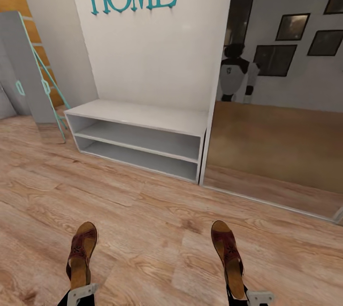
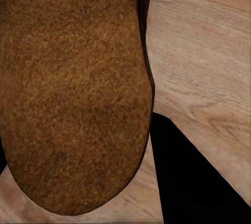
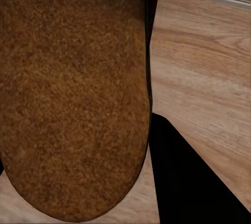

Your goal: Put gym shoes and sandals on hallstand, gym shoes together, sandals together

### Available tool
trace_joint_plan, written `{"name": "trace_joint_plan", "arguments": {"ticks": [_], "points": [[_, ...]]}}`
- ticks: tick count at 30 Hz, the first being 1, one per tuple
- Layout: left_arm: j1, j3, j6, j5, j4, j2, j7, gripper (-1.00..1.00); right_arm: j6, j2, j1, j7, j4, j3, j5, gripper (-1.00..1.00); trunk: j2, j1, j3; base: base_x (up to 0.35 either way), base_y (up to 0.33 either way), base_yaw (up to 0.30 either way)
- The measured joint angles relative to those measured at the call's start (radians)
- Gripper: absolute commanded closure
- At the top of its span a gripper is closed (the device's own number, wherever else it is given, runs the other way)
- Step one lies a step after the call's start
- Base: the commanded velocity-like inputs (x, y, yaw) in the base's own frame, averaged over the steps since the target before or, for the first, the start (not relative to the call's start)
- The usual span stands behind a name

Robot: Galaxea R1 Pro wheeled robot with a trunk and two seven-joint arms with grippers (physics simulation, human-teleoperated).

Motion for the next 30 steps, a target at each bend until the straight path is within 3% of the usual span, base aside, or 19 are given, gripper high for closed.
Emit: {"name": "trace_joint_plan", "arguments": {"ticks": [14, 30], "points": [[0.0, 0.002, -0.001, 0.002, 0.0, 0.0, 0.0, 1.0, 0.0, 0.0, 0.0, 0.0, 0.0, 0.0, 0.0, 1.0, 0.0, 0.0, 0.0, 0.112, 0.084, 0.275], [0.0, 0.0, -0.001, 0.002, -0.001, 0.0, 0.0, 1.0, 0.0, 0.0, 0.0, 0.0, 0.0, 0.0, 0.0, 1.0, 0.0, 0.0, 0.0, 0.007, 0.006, 0.275]]}}
